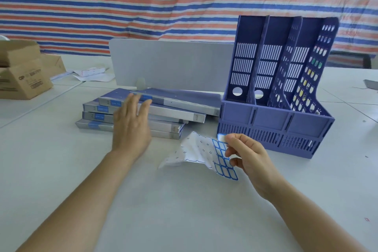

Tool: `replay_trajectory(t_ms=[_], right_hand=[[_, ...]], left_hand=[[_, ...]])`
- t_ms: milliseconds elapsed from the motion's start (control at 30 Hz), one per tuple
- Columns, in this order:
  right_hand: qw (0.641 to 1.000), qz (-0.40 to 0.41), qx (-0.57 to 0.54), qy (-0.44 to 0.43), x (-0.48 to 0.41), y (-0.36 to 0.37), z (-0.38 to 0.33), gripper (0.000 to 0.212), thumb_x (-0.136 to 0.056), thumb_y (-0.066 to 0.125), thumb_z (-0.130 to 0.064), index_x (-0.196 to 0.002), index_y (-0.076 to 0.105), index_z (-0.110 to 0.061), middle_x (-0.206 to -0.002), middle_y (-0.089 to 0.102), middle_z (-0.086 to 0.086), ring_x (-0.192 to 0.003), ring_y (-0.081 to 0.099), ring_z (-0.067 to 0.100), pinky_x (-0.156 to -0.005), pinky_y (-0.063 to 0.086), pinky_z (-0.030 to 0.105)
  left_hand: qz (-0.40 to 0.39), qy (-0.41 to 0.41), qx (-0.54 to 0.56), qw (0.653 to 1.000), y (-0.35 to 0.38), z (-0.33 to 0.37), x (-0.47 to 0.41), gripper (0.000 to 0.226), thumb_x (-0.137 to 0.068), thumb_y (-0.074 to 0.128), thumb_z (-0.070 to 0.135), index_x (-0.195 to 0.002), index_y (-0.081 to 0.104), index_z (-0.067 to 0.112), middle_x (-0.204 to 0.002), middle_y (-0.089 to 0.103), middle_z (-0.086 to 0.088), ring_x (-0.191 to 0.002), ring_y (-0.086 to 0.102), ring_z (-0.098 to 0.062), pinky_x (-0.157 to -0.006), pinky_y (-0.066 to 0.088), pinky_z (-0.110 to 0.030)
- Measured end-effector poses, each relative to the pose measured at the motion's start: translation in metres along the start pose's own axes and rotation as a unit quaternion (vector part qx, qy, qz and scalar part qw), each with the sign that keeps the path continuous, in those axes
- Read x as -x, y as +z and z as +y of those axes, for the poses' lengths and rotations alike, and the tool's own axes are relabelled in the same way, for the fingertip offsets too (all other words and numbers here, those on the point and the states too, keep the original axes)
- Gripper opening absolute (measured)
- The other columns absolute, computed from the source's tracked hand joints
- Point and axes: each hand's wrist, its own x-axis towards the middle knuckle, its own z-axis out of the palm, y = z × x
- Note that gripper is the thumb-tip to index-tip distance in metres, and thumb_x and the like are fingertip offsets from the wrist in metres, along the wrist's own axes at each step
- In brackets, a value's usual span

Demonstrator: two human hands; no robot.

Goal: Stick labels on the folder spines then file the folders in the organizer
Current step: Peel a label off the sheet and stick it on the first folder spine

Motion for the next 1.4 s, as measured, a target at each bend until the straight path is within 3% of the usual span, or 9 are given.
replay_trajectory(t_ms=[100,200,333,667,800,933,1100,1267,1400], right_hand=[[1.0,0.01,-0.002,-0.004,0.003,0.005,0.0,0.016,-0.096,0.058,-0.022,-0.085,0.067,-0.015,-0.073,0.056,0.003,-0.069,0.052,0.015,-0.066,0.042,0.03],[0.999,0.027,-0.019,-0.013,0.004,0.014,-0.002,0.017,-0.096,0.058,-0.02,-0.088,0.067,-0.009,-0.072,0.055,0.004,-0.066,0.051,0.015,-0.063,0.041,0.029],[0.997,0.037,-0.064,-0.026,0.005,0.032,-0.007,0.013,-0.095,0.059,-0.015,-0.084,0.065,-0.011,-0.072,0.054,0.002,-0.061,0.053,0.014,-0.058,0.041,0.027],[0.989,0.026,0.005,-0.142,-0.022,0.107,-0.031,0.012,-0.096,0.062,-0.023,-0.089,0.067,-0.014,-0.068,0.06,-0.011,-0.062,0.057,0.008,-0.058,0.045,0.018],[0.986,0.05,0.01,-0.159,-0.023,0.121,-0.013,0.011,-0.096,0.062,-0.023,-0.09,0.068,-0.016,-0.066,0.061,-0.017,-0.062,0.055,0.001,-0.061,0.044,0.011],[0.988,0.066,0.007,-0.143,-0.028,0.115,-0.01,0.012,-0.096,0.063,-0.026,-0.091,0.07,-0.018,-0.073,0.062,-0.015,-0.07,0.055,0.004,-0.065,0.045,0.011],[0.989,0.074,-0.001,-0.131,-0.028,0.115,-0.015,0.012,-0.095,0.063,-0.024,-0.092,0.072,-0.016,-0.075,0.064,-0.009,-0.068,0.055,0.005,-0.062,0.045,0.009],[0.984,0.078,0.042,-0.157,-0.025,0.126,-0.014,0.01,-0.093,0.066,-0.026,-0.088,0.073,-0.02,-0.074,0.067,-0.011,-0.063,0.054,0.0,-0.063,0.045,0.013],[0.956,0.126,0.161,-0.209,-0.029,0.128,-0.012,0.014,-0.091,0.064,-0.036,-0.077,0.066,-0.037,-0.078,0.067,-0.015,-0.076,0.059,0.006,-0.081,0.051,0.033]], left_hand=[[-0.023,-0.023,-0.044,0.999,0.007,-0.033,-0.003,0.072,-0.069,0.065,-0.013,-0.137,0.05,0.009,-0.144,0.048,-0.02,-0.141,0.036,-0.038,-0.106,0.031,-0.06],[0.017,-0.023,-0.021,0.999,0.006,-0.035,-0.007,0.058,-0.064,0.074,-0.012,-0.115,0.064,0.012,-0.115,0.065,-0.014,-0.112,0.057,-0.037,-0.093,0.041,-0.052],[0.079,0.019,0.007,0.997,-0.006,-0.025,-0.007,0.035,-0.066,0.078,-0.002,-0.095,0.068,0.016,-0.088,0.063,-0.005,-0.085,0.056,-0.032,-0.083,0.038,-0.043],[0.197,0.157,0.068,0.965,-0.033,-0.017,0.015,0.021,-0.081,0.077,0.016,-0.1,0.07,0.008,-0.095,0.068,-0.007,-0.091,0.057,-0.027,-0.085,0.042,-0.039],[0.18,0.152,0.111,0.965,-0.034,-0.022,0.013,0.024,-0.08,0.078,0.016,-0.102,0.074,0.009,-0.097,0.069,-0.007,-0.091,0.063,-0.03,-0.085,0.044,-0.038],[0.125,0.115,0.136,0.976,-0.031,-0.03,0.009,0.037,-0.066,0.084,0.001,-0.099,0.074,0.011,-0.103,0.067,-0.008,-0.098,0.06,-0.032,-0.088,0.045,-0.043],[0.105,0.111,0.122,0.981,-0.033,-0.034,0.009,0.042,-0.066,0.08,-0.007,-0.103,0.074,0.011,-0.093,0.068,-0.006,-0.086,0.063,-0.032,-0.083,0.044,-0.041],[0.145,0.133,0.149,0.969,-0.042,-0.026,0.008,0.027,-0.073,0.079,0.009,-0.098,0.073,0.011,-0.092,0.074,-0.001,-0.088,0.061,-0.021,-0.088,0.039,-0.035],[0.163,0.146,0.178,0.959,-0.041,-0.024,0.01,0.025,-0.074,0.078,0.01,-0.099,0.075,0.01,-0.098,0.075,-0.002,-0.096,0.058,-0.014,-0.091,0.039,-0.034]])
